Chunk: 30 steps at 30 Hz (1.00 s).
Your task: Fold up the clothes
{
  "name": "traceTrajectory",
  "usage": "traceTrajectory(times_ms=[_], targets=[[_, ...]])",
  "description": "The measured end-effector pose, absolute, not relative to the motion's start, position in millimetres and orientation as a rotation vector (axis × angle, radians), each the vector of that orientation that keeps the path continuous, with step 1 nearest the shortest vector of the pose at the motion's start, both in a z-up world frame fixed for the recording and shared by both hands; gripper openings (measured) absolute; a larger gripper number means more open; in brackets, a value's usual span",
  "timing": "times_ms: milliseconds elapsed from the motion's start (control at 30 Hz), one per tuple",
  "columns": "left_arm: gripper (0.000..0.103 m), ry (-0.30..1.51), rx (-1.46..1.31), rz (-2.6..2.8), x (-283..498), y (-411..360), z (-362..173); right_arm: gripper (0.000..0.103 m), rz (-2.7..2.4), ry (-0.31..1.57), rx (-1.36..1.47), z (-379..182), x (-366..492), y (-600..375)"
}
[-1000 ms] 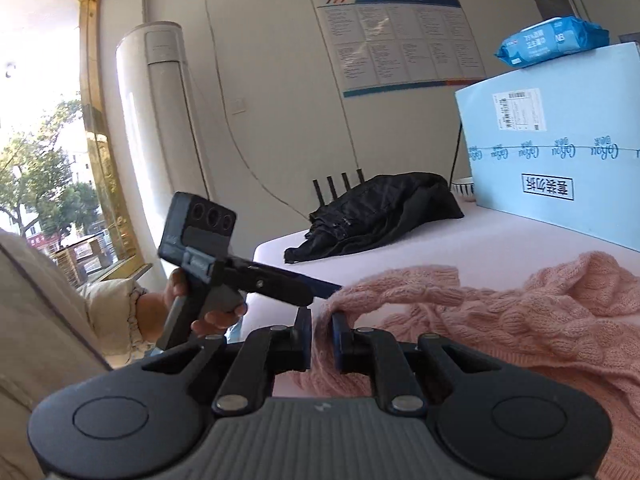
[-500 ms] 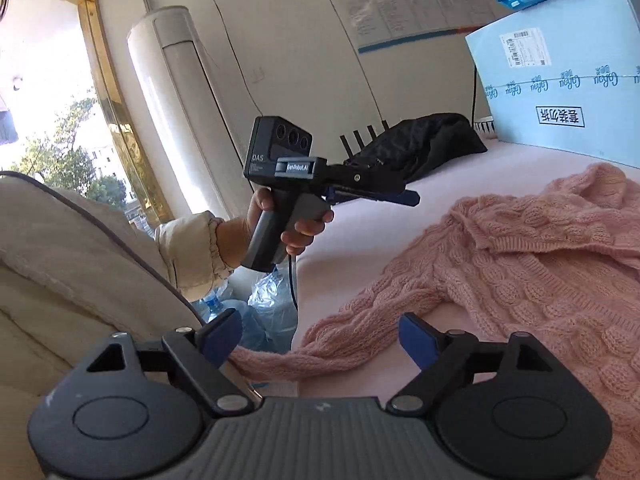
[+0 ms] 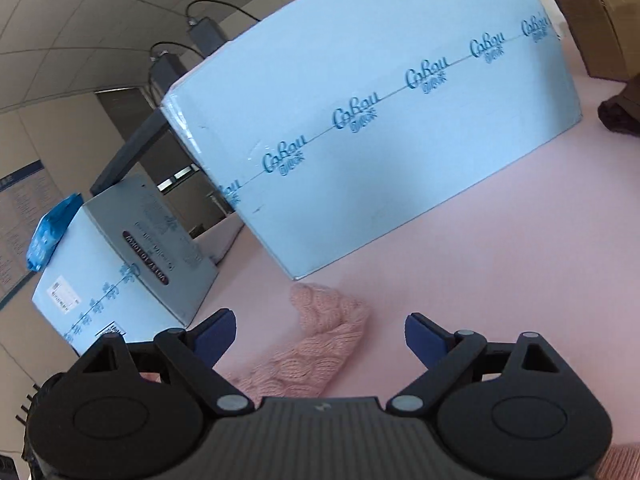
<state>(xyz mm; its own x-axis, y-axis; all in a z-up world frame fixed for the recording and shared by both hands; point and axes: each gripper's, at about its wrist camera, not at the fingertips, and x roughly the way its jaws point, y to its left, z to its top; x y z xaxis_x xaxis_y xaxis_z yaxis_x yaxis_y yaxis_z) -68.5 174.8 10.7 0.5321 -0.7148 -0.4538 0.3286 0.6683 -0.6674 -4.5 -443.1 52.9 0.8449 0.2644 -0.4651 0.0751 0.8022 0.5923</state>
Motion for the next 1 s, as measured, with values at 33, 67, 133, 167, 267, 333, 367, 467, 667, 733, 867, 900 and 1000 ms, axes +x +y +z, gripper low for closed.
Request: traceTrajectory(times_ms=[33,67,133,167,267,333,367,467,667,733,867,900,1000], targets=[[0.072,0.786,-0.541,-0.626,-67.2,171.4,11.2,0.090,0.085,0.589,0.666,45.5,5.1,-445.8],[0.061,0.793,-0.528,-0.588,-65.4,168.6,11.3,0.087,0.066,0.619,0.679,37.9,15.9,-446.7],[0.032,0.809,-0.518,-0.514,-60.1,165.0,10.6,0.083,0.048,0.650,0.673,24.6,32.9,-437.3],[0.028,0.812,-0.524,-0.493,-58.0,164.3,10.0,0.083,0.052,0.646,0.654,22.4,38.7,-429.2],[0.016,0.799,-0.524,-0.467,-52.3,162.4,8.7,0.080,0.072,0.673,0.632,20.0,55.0,-414.7],[0.013,0.763,-0.473,-0.430,-51.0,157.3,12.8,0.049,0.070,0.702,0.606,20.5,64.3,-406.6],[0.013,0.741,-0.447,-0.401,-50.8,155.7,16.1,0.017,0.074,0.736,0.594,19.2,70.2,-402.0],[0.008,0.675,-0.385,-0.305,-50.0,156.4,24.8,0.010,0.025,0.736,0.547,21.8,74.3,-390.9],[0.008,0.651,-0.386,-0.240,-50.5,175.4,25.1,0.008,-0.108,0.532,0.397,51.1,49.4,-381.4],[0.008,0.645,-0.386,-0.228,-54.6,179.9,24.0,0.008,-0.153,0.515,0.370,62.2,44.7,-374.7],[0.008,0.640,-0.410,-0.210,-61.0,187.7,18.9,0.016,-0.180,0.578,0.264,65.1,66.0,-355.1],[0.008,0.638,-0.423,-0.219,-61.6,190.0,17.9,0.018,-0.171,0.600,0.221,60.3,76.9,-346.1],[0.011,0.644,-0.477,-0.237,-61.2,197.0,13.4,0.064,-0.052,0.585,0.205,50.2,101.1,-323.6]])
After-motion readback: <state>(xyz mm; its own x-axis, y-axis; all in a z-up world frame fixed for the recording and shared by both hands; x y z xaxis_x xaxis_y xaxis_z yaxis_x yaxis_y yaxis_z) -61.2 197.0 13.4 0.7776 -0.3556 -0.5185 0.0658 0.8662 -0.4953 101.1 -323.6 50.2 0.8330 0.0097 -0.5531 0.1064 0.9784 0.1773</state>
